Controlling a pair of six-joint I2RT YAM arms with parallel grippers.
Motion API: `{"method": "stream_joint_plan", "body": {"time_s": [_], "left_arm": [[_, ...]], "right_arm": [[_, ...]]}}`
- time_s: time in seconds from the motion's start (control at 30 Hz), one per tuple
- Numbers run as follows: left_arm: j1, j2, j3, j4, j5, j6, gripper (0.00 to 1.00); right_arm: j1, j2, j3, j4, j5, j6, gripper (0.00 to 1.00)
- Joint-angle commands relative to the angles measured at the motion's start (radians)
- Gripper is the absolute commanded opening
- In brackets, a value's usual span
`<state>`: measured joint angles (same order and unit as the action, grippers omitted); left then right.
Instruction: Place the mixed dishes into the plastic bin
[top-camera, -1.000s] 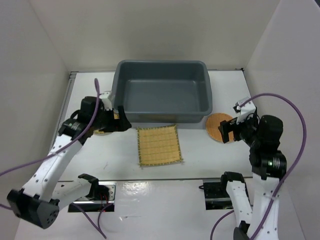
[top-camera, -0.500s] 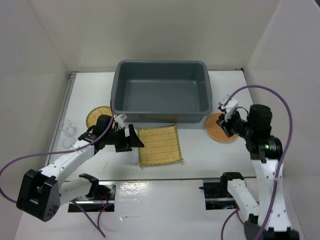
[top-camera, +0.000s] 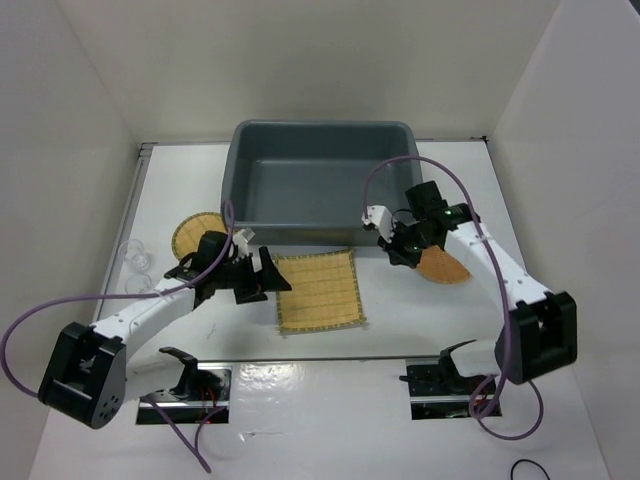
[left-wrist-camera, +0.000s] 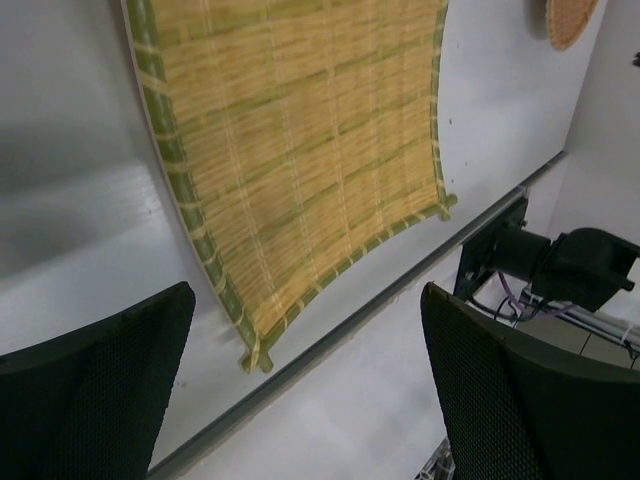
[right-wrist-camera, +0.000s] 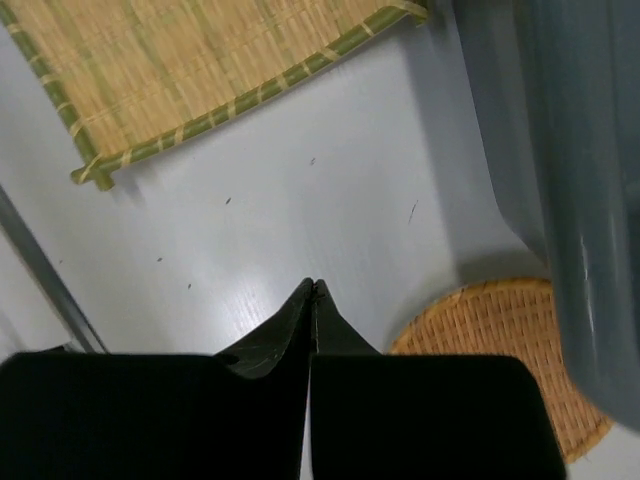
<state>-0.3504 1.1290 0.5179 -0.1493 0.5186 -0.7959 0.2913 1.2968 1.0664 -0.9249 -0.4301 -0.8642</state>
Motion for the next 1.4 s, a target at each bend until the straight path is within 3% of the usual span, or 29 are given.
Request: {"method": "stream_joint_plan", "body": {"time_s": [0.0, 0.27, 0.53, 0.7, 0.83, 0.93, 1.07, 1.17, 1.37], "left_arm": [[0.005, 0.054, 0.083, 0.031, -0.034, 0.013, 1.00], [0.131, 0.251, 0.224, 0.017, -0.035, 0.086, 1.00], [0.283, 0.480, 0.375, 0.057, 0.029, 0.113, 1.00], [0.303, 0.499, 0.419, 0.067, 0.054, 0.113, 1.00], [0.303, 0.479, 0.419, 0.044, 0.054, 0.122, 1.00], [0.300, 0.401, 0.375, 0.054, 0.153, 0.089, 1.00], [0.197, 0.195, 0.309, -0.033, 0.075, 0.057, 1.00], [0.188, 0.043, 0.214, -0.081, 0.024, 0.032, 1.00], [0.137, -0.060, -0.008, 0.005, 0.069, -0.038, 1.00]], "right_arm": [[0.032, 0.073, 0.009, 0.194, 0.034, 0.046, 0.00], [0.042, 0.202, 0.020, 0.438, 0.071, 0.197, 0.00], [0.042, 0.331, 0.078, 0.543, 0.158, 0.229, 0.00], [0.031, 0.354, 0.127, 0.586, 0.194, 0.263, 0.00], [0.022, 0.363, 0.138, 0.604, 0.206, 0.292, 0.00], [0.022, 0.354, 0.148, 0.482, 0.078, 0.240, 0.00], [0.174, 0.248, 0.003, 0.413, 0.042, 0.202, 0.00], [0.294, 0.219, -0.072, 0.385, 0.060, 0.202, 0.00], [0.328, 0.280, -0.083, 0.336, 0.016, 0.214, 0.00]]}}
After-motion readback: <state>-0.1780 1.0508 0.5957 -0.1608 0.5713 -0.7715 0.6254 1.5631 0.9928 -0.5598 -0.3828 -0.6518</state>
